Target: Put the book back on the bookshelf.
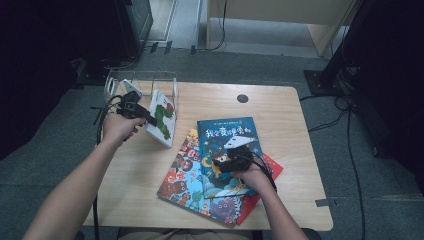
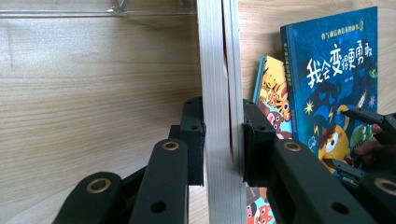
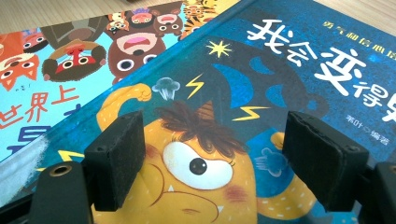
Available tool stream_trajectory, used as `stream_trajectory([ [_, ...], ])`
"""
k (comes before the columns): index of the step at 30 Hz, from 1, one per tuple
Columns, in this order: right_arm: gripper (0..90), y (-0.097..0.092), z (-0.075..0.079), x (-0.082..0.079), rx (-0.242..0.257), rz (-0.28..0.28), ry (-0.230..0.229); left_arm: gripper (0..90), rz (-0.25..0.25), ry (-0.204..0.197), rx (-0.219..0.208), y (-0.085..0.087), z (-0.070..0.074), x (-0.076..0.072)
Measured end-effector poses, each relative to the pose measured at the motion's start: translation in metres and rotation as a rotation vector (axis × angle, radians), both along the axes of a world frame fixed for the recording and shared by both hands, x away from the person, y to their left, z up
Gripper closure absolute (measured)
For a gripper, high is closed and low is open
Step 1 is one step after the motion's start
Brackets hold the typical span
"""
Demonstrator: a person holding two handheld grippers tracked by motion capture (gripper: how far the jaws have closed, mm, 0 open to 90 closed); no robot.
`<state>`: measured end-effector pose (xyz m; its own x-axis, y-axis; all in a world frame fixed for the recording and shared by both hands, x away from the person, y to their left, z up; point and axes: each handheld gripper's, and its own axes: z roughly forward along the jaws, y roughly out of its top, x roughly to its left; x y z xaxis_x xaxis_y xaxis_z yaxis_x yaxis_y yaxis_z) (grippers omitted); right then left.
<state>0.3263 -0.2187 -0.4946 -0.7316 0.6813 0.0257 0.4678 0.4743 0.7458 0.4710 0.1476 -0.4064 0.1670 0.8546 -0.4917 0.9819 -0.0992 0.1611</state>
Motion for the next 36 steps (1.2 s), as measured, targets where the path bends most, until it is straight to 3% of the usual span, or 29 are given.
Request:
stream_trajectory([
  [13,21.7,0.000,0.000,0.000,0.001,0.002,-0.001,76.6,0.047,-0.017,0.022,0.000,0.007,0.005],
  [23,22.2,0.000,0.000,0.000,0.001,0.005,-0.003,76.8,0.055,-0.031,0.036,-0.002,0.013,0.011],
  [36,22.8,0.000,0.000,0.000,0.002,0.007,-0.003,76.8,0.084,-0.074,0.037,-0.001,0.026,0.023],
])
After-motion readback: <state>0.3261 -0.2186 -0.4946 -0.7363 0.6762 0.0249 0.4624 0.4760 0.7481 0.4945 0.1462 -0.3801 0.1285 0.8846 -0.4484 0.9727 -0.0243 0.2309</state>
